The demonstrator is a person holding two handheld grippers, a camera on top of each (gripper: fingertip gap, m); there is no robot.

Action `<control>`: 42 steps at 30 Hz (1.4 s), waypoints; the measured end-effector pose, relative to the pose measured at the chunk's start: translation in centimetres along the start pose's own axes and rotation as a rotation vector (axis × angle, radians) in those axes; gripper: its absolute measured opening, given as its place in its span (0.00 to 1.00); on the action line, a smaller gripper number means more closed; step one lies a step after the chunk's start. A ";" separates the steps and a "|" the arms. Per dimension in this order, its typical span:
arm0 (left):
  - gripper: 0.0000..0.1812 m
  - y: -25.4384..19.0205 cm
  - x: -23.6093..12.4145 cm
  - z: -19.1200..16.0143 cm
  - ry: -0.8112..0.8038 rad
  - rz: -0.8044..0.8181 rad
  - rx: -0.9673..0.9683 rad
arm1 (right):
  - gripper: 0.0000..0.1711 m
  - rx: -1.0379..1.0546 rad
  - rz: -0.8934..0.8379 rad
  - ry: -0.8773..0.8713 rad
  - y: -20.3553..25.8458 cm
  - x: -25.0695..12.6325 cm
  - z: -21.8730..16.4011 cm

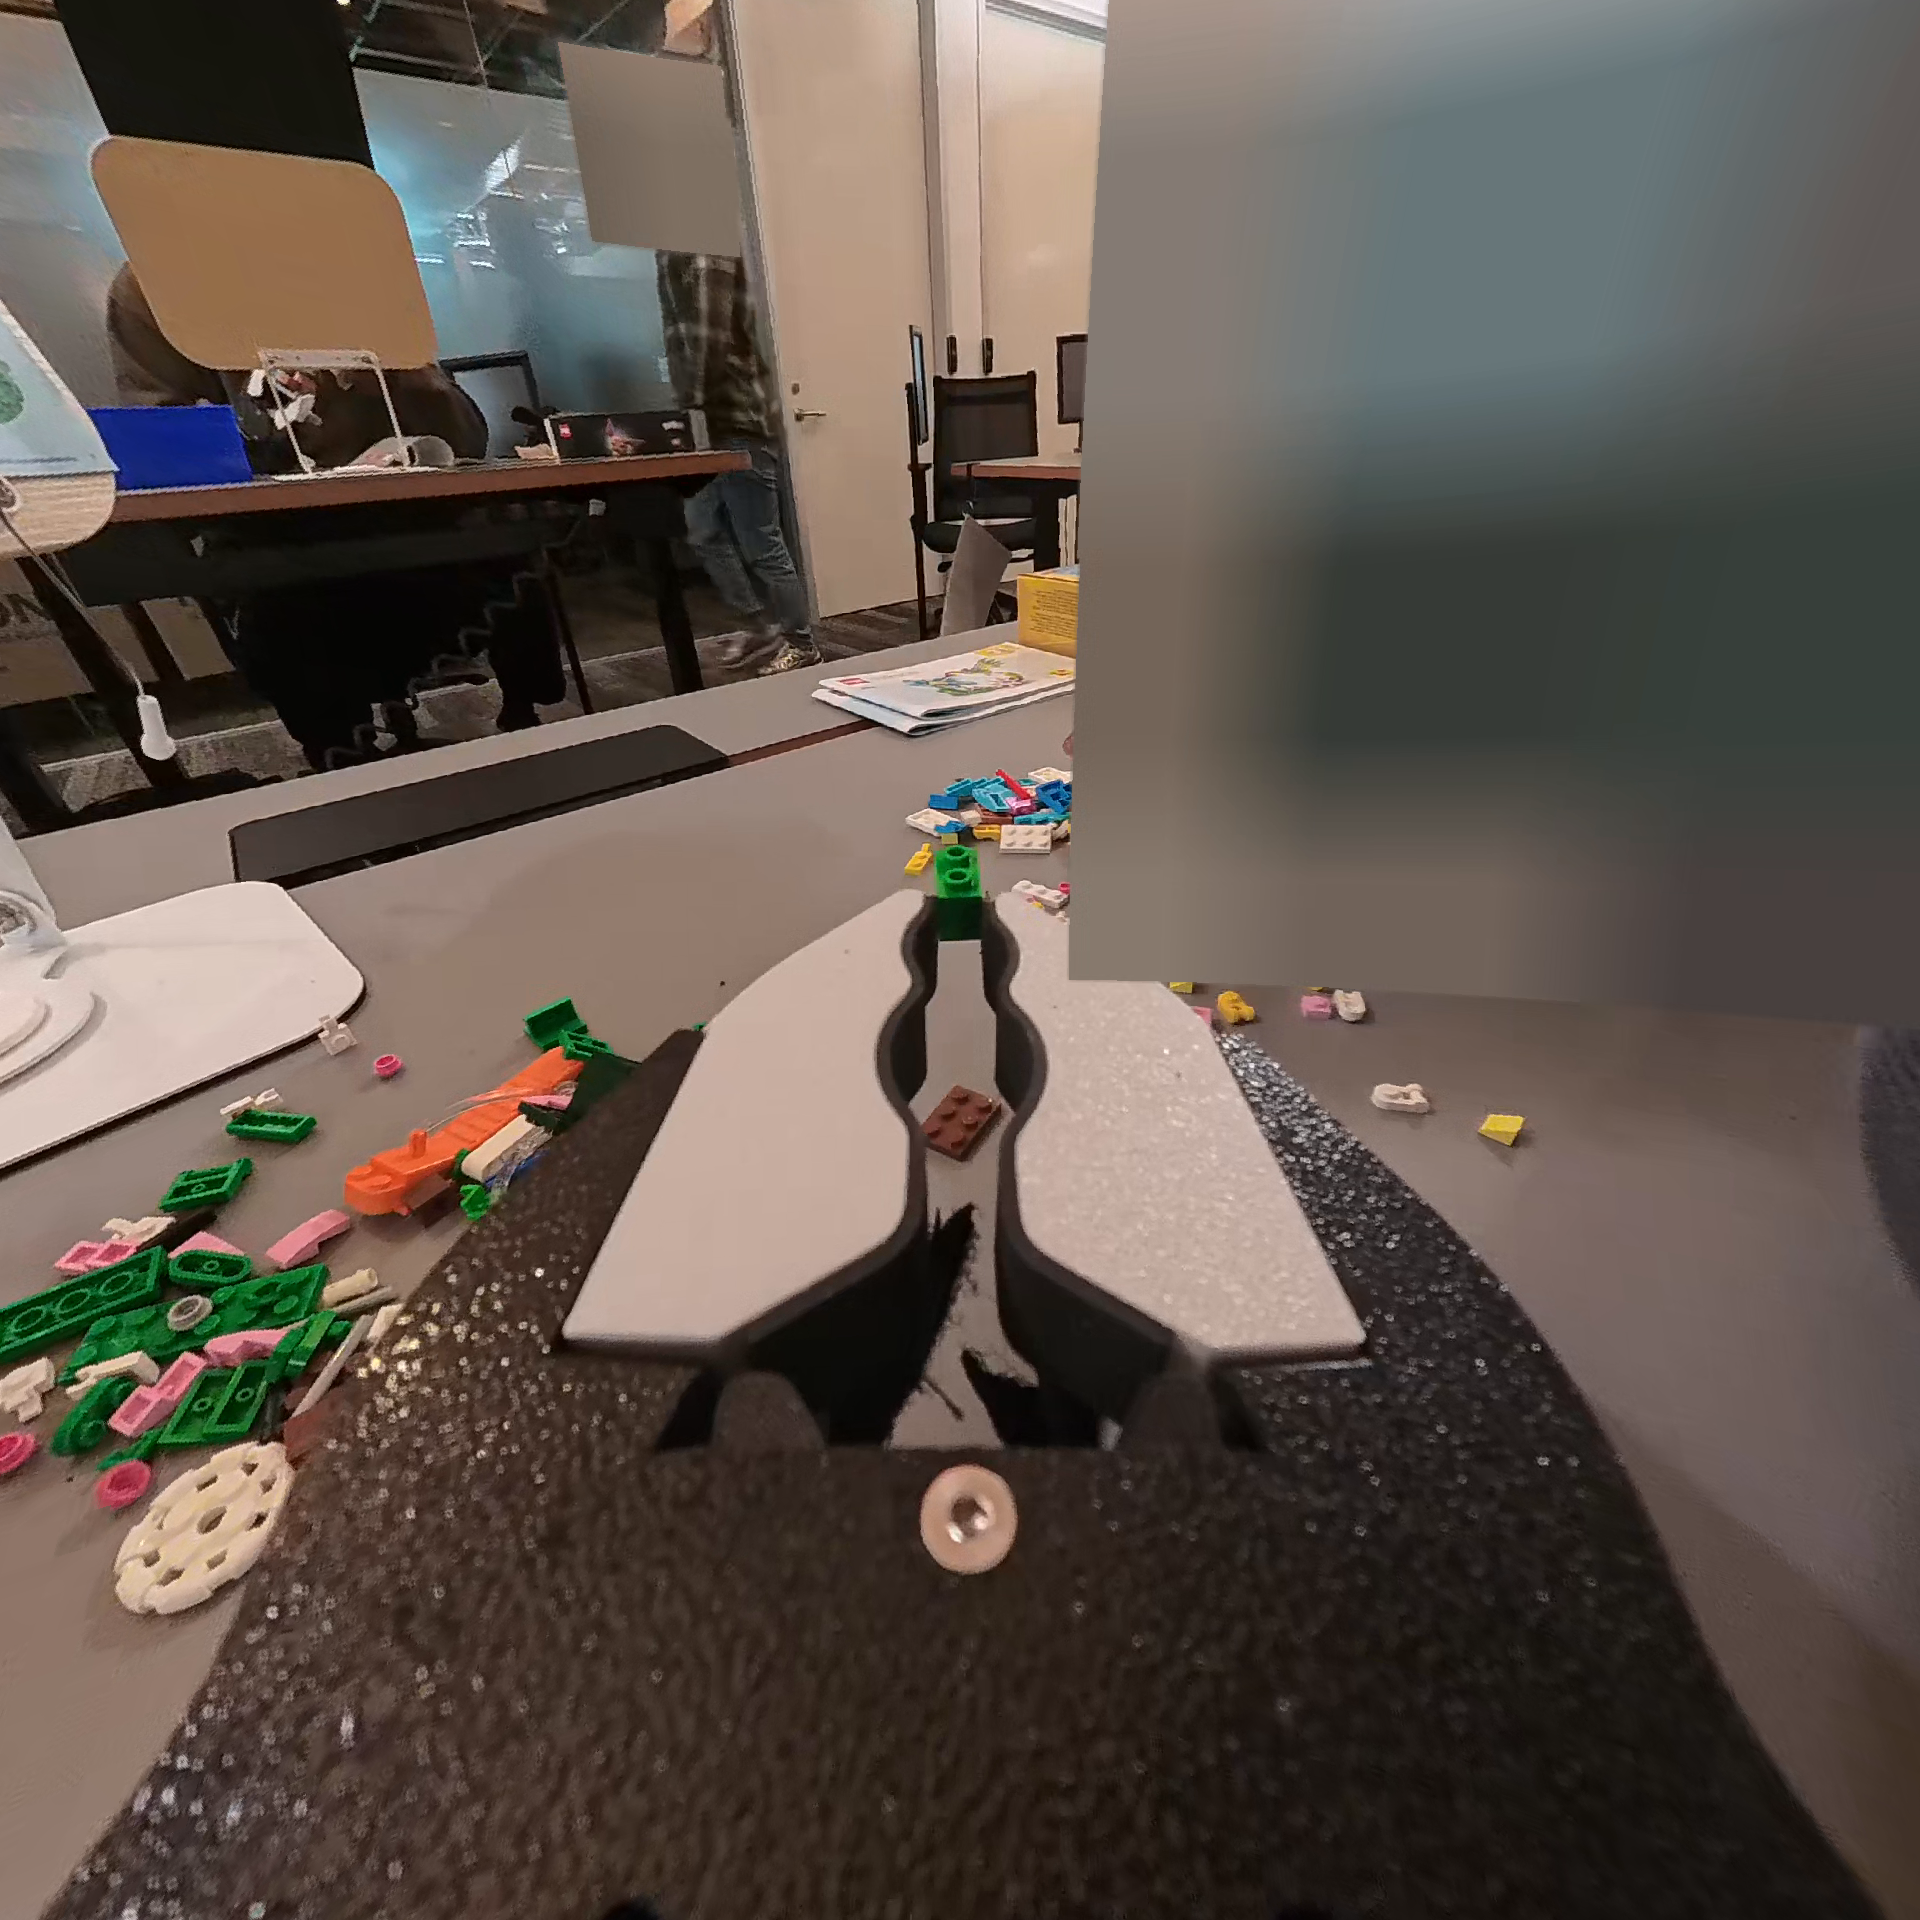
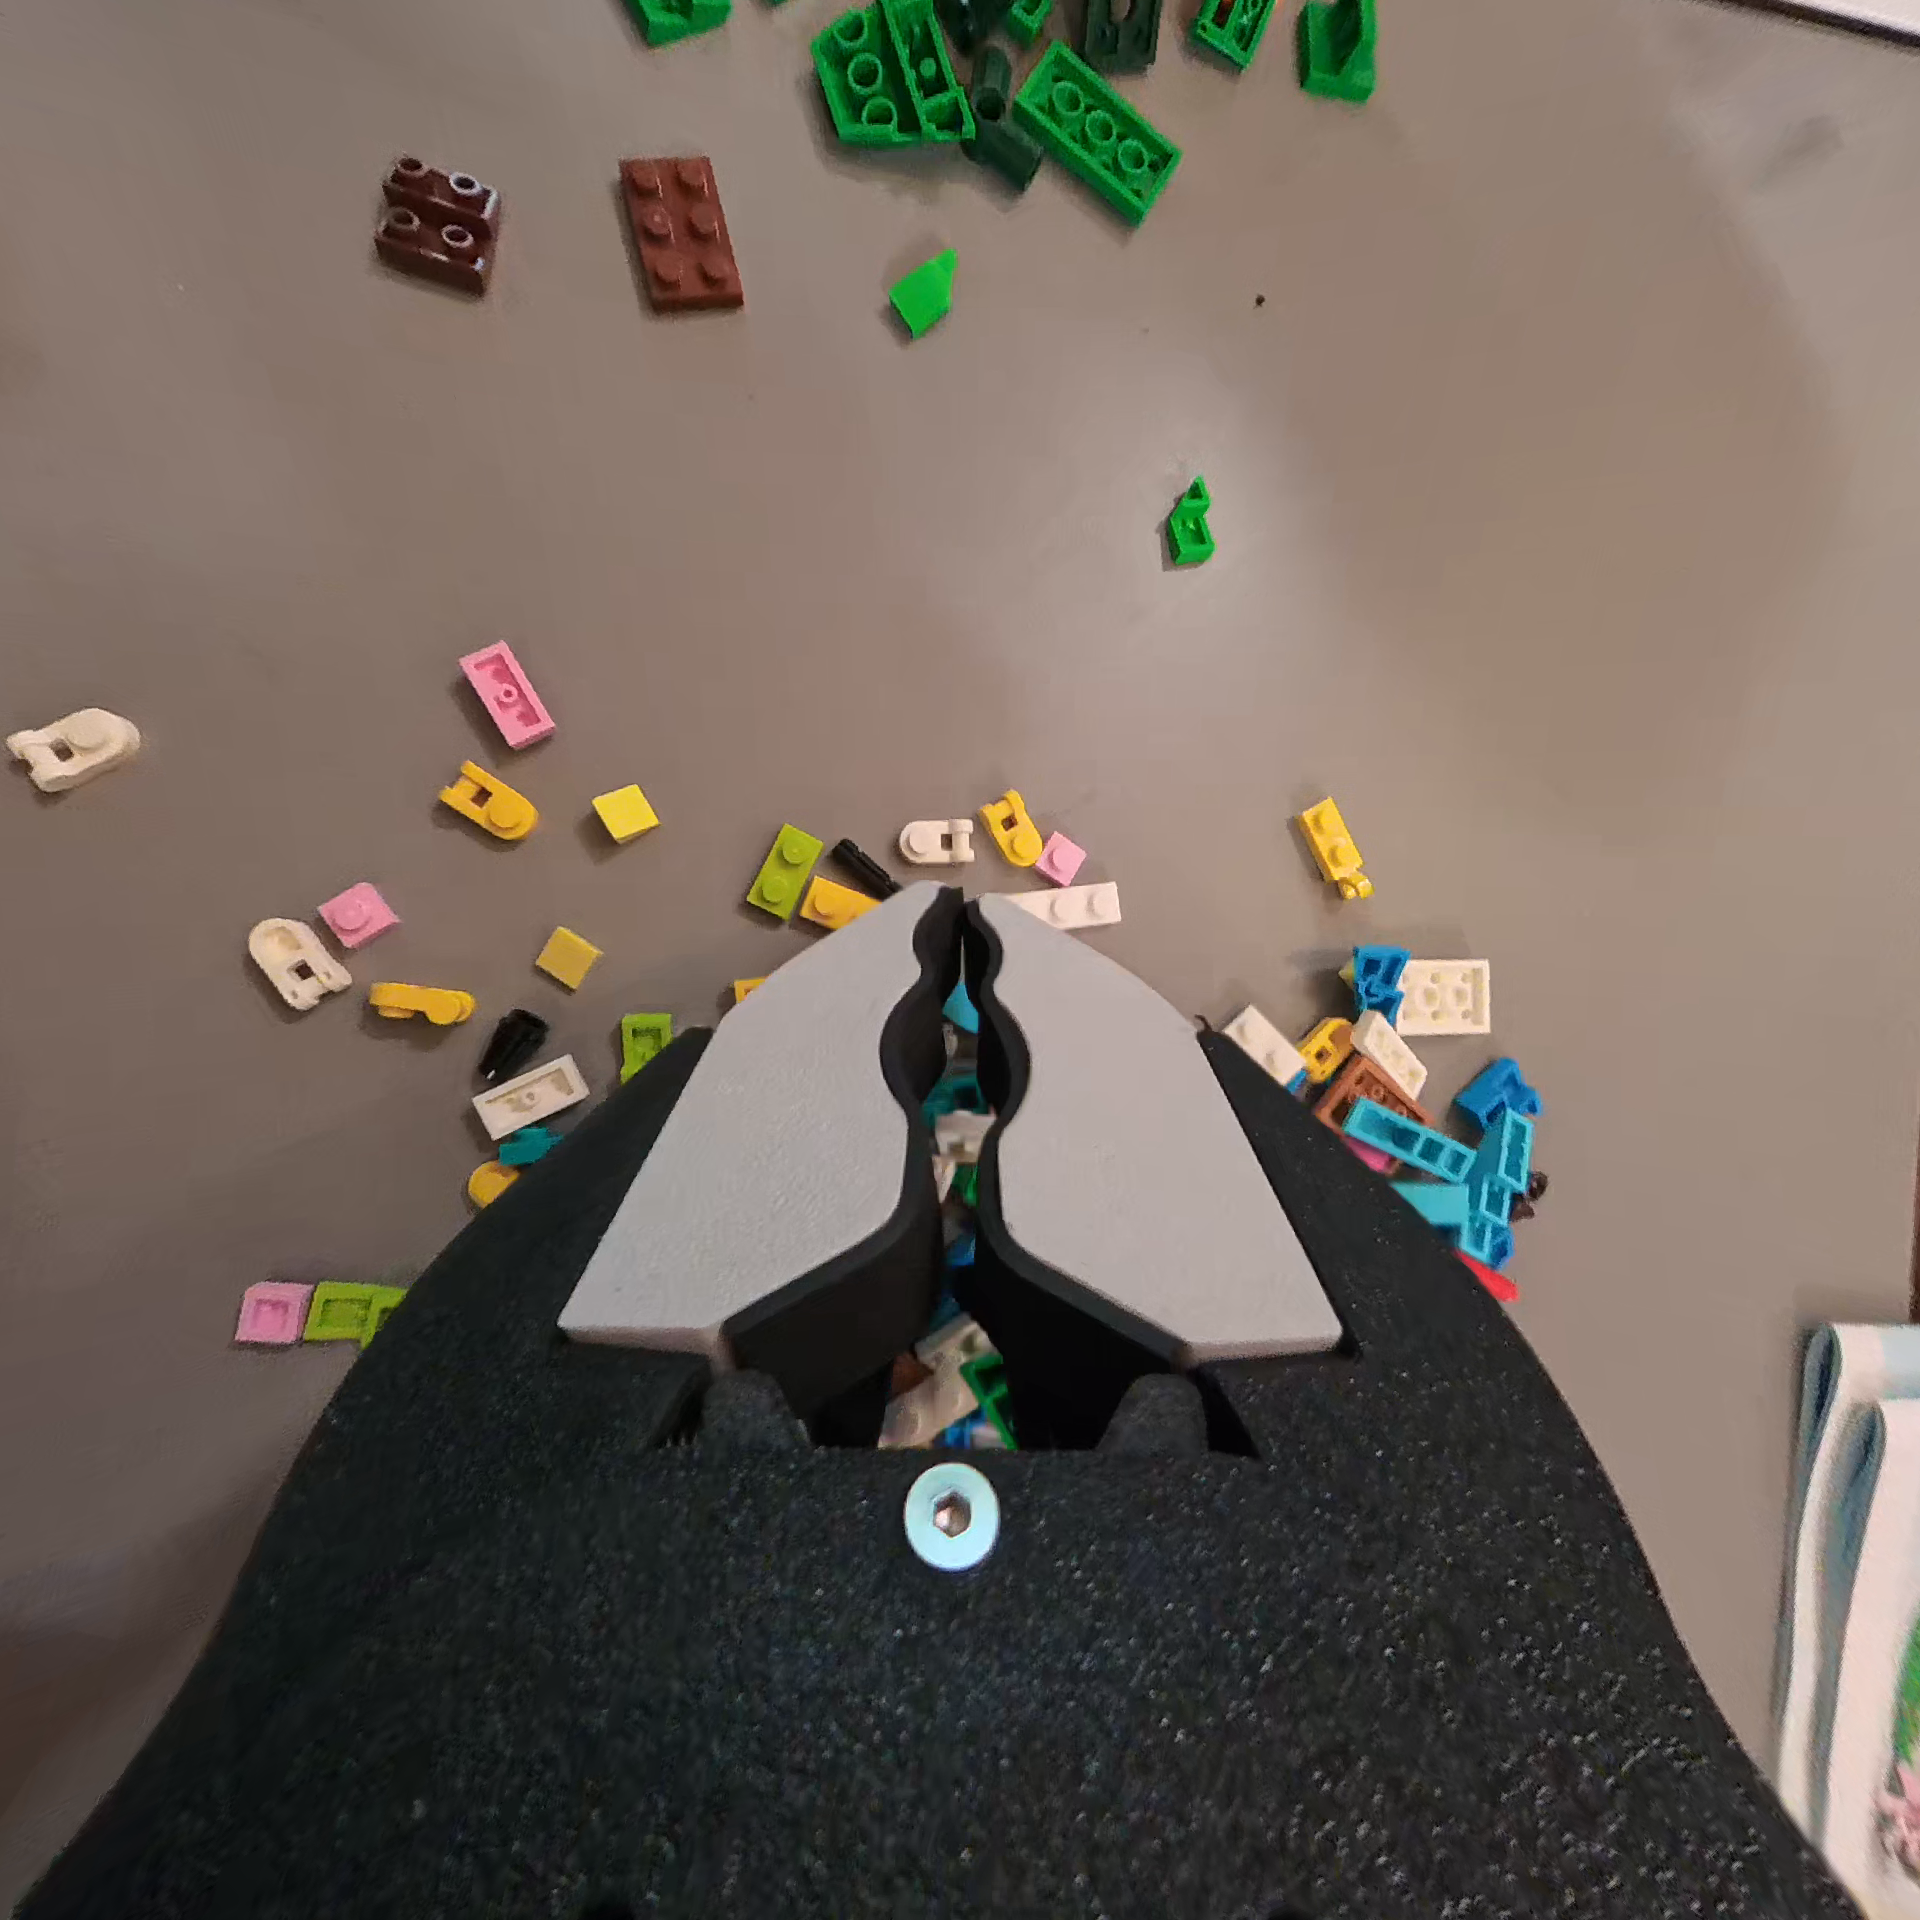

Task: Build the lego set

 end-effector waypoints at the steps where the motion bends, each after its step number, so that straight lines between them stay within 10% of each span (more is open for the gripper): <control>1: 0.04 0.0 0.0 0.0 -0.001 -0.002 -0.002 | 0.00 -0.001 0.014 0.000 0.0 0.2 0.0; 29: 0.04 0.7 -0.1 -0.1 -0.018 -0.042 -0.155 | 0.04 -0.242 0.447 -0.040 -0.5 1.1 -0.2; 42: 0.04 1.2 0.2 -0.2 -0.027 -0.046 -0.298 | 0.00 -0.169 0.389 -0.100 0.1 1.0 -0.5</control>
Point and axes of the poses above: each gripper's, where its closed fingertips meet, x out along the fingers, z out of its top, y = z × x across the jaws, the point moved 4 cm from there along -x, back along the fingers, and after that the axes turned 3 degrees about z, right-handed, at the moved point
